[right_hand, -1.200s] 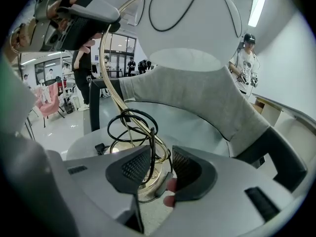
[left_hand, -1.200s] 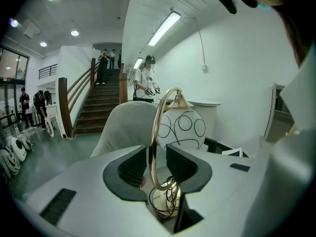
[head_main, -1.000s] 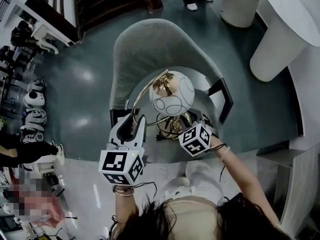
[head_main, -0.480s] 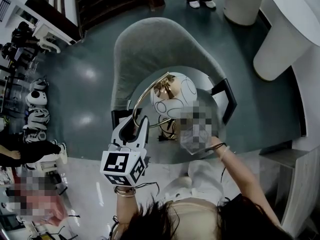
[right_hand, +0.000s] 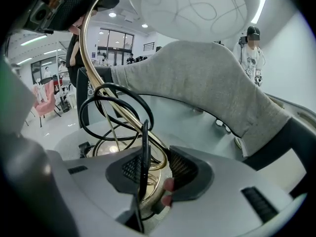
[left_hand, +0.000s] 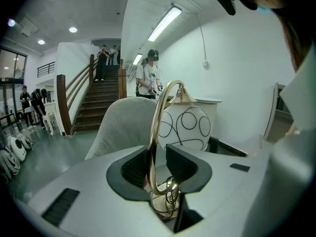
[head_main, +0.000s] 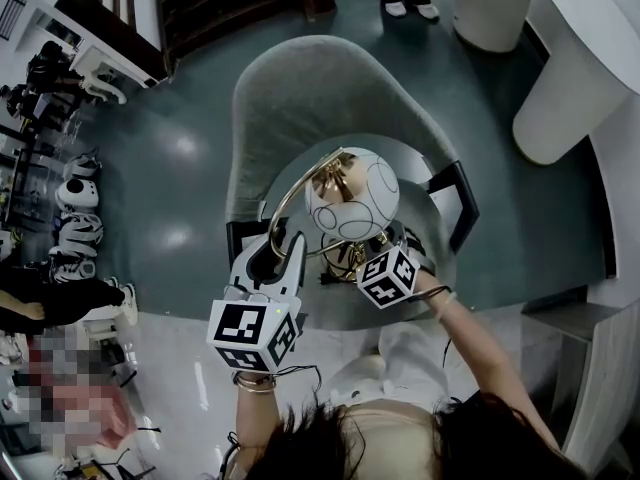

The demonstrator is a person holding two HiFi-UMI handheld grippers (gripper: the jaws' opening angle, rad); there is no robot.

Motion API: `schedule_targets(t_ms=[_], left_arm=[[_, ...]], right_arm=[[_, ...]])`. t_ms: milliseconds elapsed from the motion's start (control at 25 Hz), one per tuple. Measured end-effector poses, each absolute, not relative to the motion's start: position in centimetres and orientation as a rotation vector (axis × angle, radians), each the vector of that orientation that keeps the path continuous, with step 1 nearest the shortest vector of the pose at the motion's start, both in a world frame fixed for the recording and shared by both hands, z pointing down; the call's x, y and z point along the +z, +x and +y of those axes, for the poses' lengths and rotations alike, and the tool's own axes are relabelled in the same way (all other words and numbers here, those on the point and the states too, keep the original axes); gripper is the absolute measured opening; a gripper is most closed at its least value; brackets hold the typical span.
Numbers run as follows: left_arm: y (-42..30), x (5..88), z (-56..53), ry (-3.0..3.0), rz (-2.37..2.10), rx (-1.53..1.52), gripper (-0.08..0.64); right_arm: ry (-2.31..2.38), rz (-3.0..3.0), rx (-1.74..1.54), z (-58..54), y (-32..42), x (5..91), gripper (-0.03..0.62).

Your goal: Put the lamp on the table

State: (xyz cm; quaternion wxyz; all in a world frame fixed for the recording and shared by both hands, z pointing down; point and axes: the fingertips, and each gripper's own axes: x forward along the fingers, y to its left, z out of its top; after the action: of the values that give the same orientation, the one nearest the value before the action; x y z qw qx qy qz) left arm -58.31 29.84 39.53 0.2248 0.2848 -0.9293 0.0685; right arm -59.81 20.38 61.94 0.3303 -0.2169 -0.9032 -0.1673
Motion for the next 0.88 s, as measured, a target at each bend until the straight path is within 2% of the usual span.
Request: schedule_targets(t_ms=[240,400,640,880], left_arm=[[-58.6,39.2,29.3,0.796,-2.57,0.192,0.109],[-58.8,38.9,29.5,0.787,-2.574,0.17,0.076],[-59.1,39.0,30.1,0.764,-2.59,0.165,0.021],[-59.0,38.4,30.1,0.771,-2.589,0.101,0.009]], right_arm=[[-0.546,-2.369,-0.46,20.3,-60.5,62.2,0.115],[-0.521,-2.383,-0.501,19.9,-60.9,62.0,0.061],[-0.536,-2.405,-0.532,20.1,-61.0,62.0,0.055],[-0.532,-2.43,-0.509,19.9,-61.0,61.6,0.051]])
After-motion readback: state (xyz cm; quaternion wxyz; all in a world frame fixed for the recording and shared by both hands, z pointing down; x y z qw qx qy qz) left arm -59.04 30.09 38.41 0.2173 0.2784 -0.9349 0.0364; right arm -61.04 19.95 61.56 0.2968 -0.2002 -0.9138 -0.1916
